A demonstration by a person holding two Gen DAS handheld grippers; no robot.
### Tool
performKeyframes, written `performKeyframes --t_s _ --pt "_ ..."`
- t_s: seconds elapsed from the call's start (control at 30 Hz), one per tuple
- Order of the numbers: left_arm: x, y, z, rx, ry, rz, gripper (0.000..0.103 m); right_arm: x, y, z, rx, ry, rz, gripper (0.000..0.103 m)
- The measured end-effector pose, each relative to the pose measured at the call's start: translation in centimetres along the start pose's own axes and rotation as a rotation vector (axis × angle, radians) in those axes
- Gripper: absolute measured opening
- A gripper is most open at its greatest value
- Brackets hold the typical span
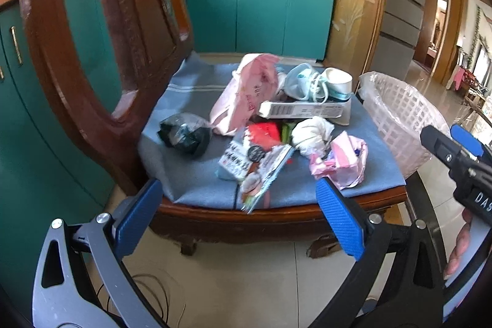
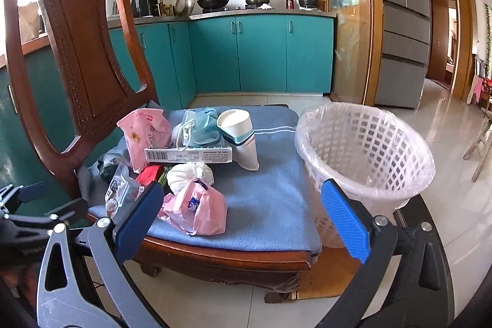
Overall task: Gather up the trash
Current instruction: 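Grasp the clear snack wrapper with the left tool while the right tool grasps the pink plastic bag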
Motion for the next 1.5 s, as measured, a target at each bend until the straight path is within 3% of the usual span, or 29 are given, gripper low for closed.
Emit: performKeyframes --t_s 0.27,0.37,0.47,0.6,0.73,0.87,1.1,1.17,1.2,1.27,1.3,1.5 --pt "1.2 0.6 -1.6 0.066 -0.008 -0.002 0.1 -0.7 0.4 0.5 -0.026 -0.002 -0.07 0.1" --pt "1.5 0.8 -1.4 0.044 0.023 0.016 0.1 -0.6 0.9 0.2 -0.002 -0.031 -0.085 0.1" --pt "2.0 0.9 -1.4 0.045 0.016 0.069 0.1 0.0 1.0 0.6 -0.031 -0.044 -0.049 0.1" --pt "1.7 0.0 -1.6 0.131 -0.065 0.092 0.1 0.6 1.1 0.9 -0.04 -0.055 0.013 0.1" --pt "0.2 -1.2 0.3 0.074 -0.103 0.032 0.1 1.9 1.6 1.6 -0.076 -0.106 0.078 0.1" --pt "-0.3 -1.8 2.0 0.009 -0.069 0.023 0.1 3.6 2.5 3.1 -0.127 -0.164 0.13 0.1" --pt "1.6 -1.5 2.0 -0.008 -0.014 0.065 0.1 8.9 3.7 5.7 -0.21 -0.14 0.237 0.1" --pt "2.2 -1.1 1.4 0.005 0.002 0.085 0.1 10.0 3.9 5.9 -0.194 -0.154 0.262 0.089" --pt "2.4 -0.9 1.1 0.015 0.007 0.091 0.1 10.5 4.1 6.0 -0.183 -0.174 0.287 0.07" --pt "2.7 -0.6 0.4 0.038 0.01 0.099 0.1 10.4 4.1 5.8 -0.167 -0.191 0.305 0.045" --pt "2.9 -0.6 0.1 0.043 0.018 0.101 0.1 10.1 4.0 5.7 -0.158 -0.204 0.306 0.038" --pt "4.6 -0.7 -1.8 0.068 0.033 0.115 0.099 6.7 2.4 3.9 -0.082 -0.268 0.265 0.033"
Point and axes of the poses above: each gripper's, at about its wrist camera, not at the fingertips, and x roughly the way its jaws point, z to its left, y to its underside, the point moved 2 cm from there along x, roughly the way its jaws point, and after that the axes turned 2 degrees about -y, right-handed, at the moved point
